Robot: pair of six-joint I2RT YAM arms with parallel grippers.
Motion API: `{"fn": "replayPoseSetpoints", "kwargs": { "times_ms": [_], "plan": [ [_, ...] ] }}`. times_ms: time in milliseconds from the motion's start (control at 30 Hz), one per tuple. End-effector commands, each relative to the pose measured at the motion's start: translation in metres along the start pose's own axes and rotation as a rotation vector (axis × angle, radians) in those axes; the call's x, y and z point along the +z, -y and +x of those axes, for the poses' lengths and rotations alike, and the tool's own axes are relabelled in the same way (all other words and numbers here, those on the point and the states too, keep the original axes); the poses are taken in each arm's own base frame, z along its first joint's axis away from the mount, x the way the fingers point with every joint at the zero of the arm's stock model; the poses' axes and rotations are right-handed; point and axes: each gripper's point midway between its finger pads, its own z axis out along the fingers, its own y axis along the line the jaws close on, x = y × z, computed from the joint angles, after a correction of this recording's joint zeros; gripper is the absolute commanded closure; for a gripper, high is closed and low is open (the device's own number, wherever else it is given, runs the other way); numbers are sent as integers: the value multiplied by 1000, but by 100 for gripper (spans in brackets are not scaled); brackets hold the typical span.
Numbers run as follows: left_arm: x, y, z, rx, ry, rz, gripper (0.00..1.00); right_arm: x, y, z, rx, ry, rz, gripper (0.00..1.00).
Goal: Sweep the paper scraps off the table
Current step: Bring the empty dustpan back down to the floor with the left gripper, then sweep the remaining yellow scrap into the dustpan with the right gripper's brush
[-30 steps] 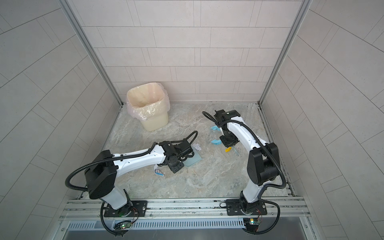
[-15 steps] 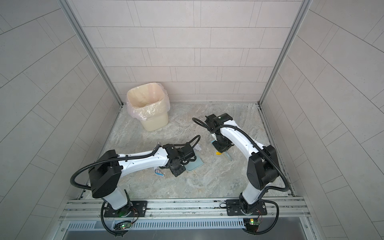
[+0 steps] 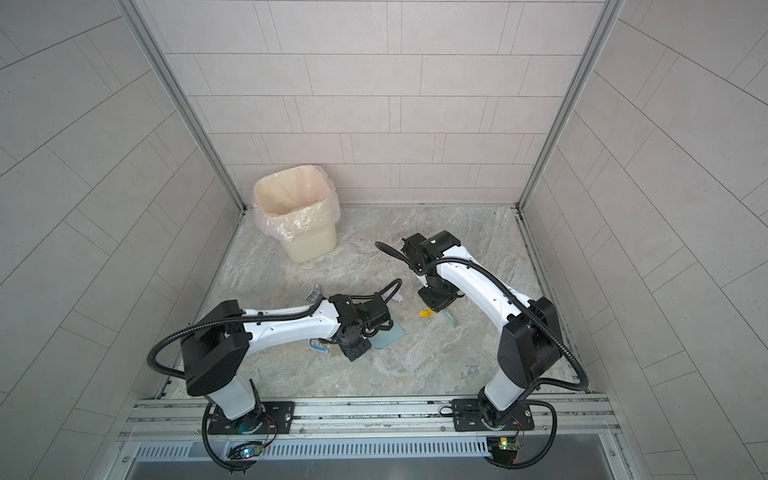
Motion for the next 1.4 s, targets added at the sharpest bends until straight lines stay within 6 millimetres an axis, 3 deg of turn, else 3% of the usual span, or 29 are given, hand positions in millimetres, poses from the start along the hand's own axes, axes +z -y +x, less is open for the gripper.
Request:
{"fn": "replayPoseSetpoints", "kwargs": {
  "times_ms": [0,267,733,1000,1367],
  "plan": [
    [6,7,2,2,-13,11,100,-8,15,-10,23,28,73,100],
    [7,17,0,57,-19,46,100,-5,0,-26,-4,24,4,100],
    [12,28,-5,103,-49,98,100,-17,-38,-4,-58,-2,-135,100],
    [14,29,-11,112,-61,101,100,-17,-15,-4,-22,-1,-59,100],
    [17,30,-18,118,-64,102,100,-9,-23,-7,-48,-30,-79,100]
  ]
}}
